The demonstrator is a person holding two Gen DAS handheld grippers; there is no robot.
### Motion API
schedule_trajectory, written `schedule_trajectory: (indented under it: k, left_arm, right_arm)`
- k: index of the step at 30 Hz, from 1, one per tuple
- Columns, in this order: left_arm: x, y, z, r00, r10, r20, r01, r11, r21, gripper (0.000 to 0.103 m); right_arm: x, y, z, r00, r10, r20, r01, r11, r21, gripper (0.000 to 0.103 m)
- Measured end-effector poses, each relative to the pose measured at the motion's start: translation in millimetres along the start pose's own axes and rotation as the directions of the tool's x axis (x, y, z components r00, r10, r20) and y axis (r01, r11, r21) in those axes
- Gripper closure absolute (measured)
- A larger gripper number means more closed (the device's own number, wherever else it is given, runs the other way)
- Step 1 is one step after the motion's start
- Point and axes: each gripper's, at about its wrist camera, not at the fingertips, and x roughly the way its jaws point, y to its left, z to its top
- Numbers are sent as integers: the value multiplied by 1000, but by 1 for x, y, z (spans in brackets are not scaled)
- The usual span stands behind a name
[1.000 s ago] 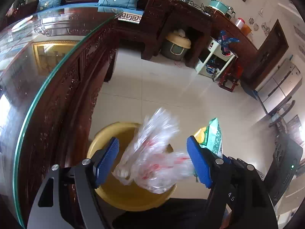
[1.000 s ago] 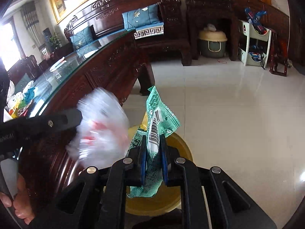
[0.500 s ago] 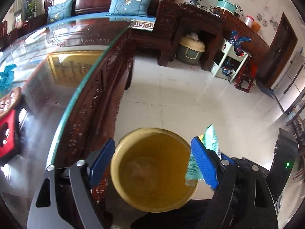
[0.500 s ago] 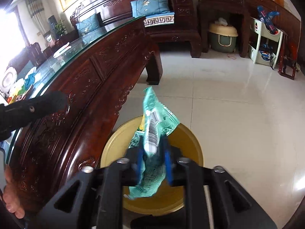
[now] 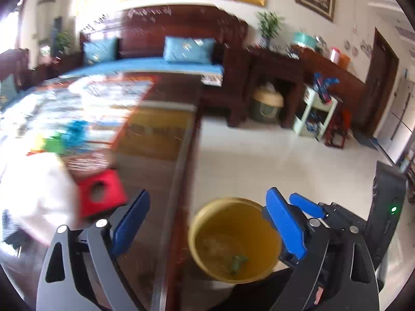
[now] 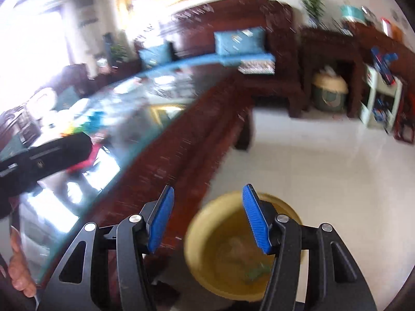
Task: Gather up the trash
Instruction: 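Return both tools to the table and grasp the white foam block with the right tool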
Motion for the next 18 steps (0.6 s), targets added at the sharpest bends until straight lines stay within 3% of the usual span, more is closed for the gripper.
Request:
schedule_trajectory:
  k: [6, 9, 12, 18]
  left_arm:
    - [-71, 60, -18, 984, 162, 71, -156, 984, -82, 7]
    - [-99, 96, -32, 965, 251, 71, -239, 961, -140, 6]
    - [-119, 135, -44, 946, 320, 59, -302, 930, -208, 6]
    - [-144, 191, -63, 926, 375, 42, -346, 889, -301, 6]
  right_arm:
    - [-11, 81, 14, 991, 128, 48, -122, 987, -105, 46]
    - [-13, 118, 15, 981, 183, 59, -175, 977, -126, 31]
    - [-13, 153, 12, 976, 208, 67, -196, 968, -160, 25]
    - [-4, 203, 12, 976, 209, 58, -193, 959, -209, 25]
